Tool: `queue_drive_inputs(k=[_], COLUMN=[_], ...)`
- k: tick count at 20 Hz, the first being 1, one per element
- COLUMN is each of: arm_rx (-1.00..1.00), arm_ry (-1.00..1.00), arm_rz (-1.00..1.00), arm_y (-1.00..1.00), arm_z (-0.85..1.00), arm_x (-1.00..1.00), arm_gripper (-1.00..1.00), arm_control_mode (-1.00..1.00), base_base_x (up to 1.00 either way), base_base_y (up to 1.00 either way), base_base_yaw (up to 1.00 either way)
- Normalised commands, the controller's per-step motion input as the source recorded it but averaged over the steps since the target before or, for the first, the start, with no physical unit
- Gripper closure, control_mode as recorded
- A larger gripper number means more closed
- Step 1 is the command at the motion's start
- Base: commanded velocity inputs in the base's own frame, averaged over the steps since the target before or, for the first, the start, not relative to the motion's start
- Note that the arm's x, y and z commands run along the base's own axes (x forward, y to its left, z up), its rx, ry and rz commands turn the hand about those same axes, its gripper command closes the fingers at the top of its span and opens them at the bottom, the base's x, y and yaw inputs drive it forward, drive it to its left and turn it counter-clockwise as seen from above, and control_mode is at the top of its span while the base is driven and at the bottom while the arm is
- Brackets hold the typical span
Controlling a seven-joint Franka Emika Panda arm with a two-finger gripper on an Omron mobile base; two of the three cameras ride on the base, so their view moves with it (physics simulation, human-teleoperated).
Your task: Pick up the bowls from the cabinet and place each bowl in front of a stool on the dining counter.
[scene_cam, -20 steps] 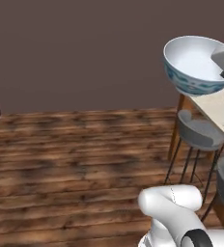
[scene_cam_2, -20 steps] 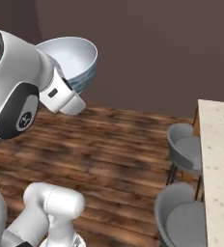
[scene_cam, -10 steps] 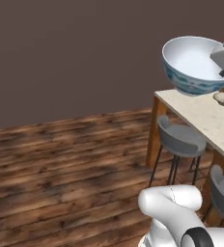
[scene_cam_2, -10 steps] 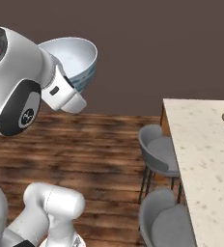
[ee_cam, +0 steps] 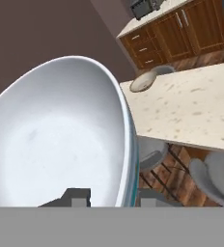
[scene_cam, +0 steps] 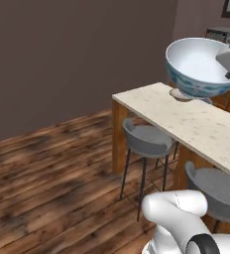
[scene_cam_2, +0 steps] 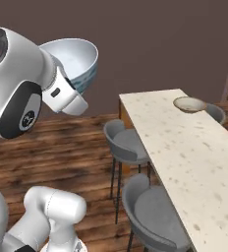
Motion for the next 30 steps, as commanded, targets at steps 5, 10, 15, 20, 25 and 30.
queue_drive_inputs(k=[5, 10, 15, 20, 25, 30], arm_rx=[0.00, 0.00, 0.00, 0.00, 0.00, 0.00], arm_ry=[0.00, 0.00, 0.00, 0.00, 0.00, 0.00], arm_rz=[0.00, 0.00, 0.00, 0.00, 0.00, 0.00], arm_y=[0.00, 0.00, 0.00, 0.00, 0.00, 0.00], arm_z=[0.00, 0.00, 0.00, 0.00, 0.00, 0.00], arm_x=[0.00, 0.00, 0.00, 0.00, 0.00, 0.00], arm_gripper=[1.00, 1.00, 1.00, 1.00, 1.00, 1.00], arm_control_mode=[1.00, 1.00, 1.00, 1.00, 1.00, 1.00], base_base_x=[0.16, 0.21, 0.23, 0.24, 0.17, 0.03], base_base_y=[0.19, 0.28, 0.26, 0.32, 0.23, 0.01], base_base_yaw=[-0.53, -0.61, -0.66, -0.65, -0.64, -0.62])
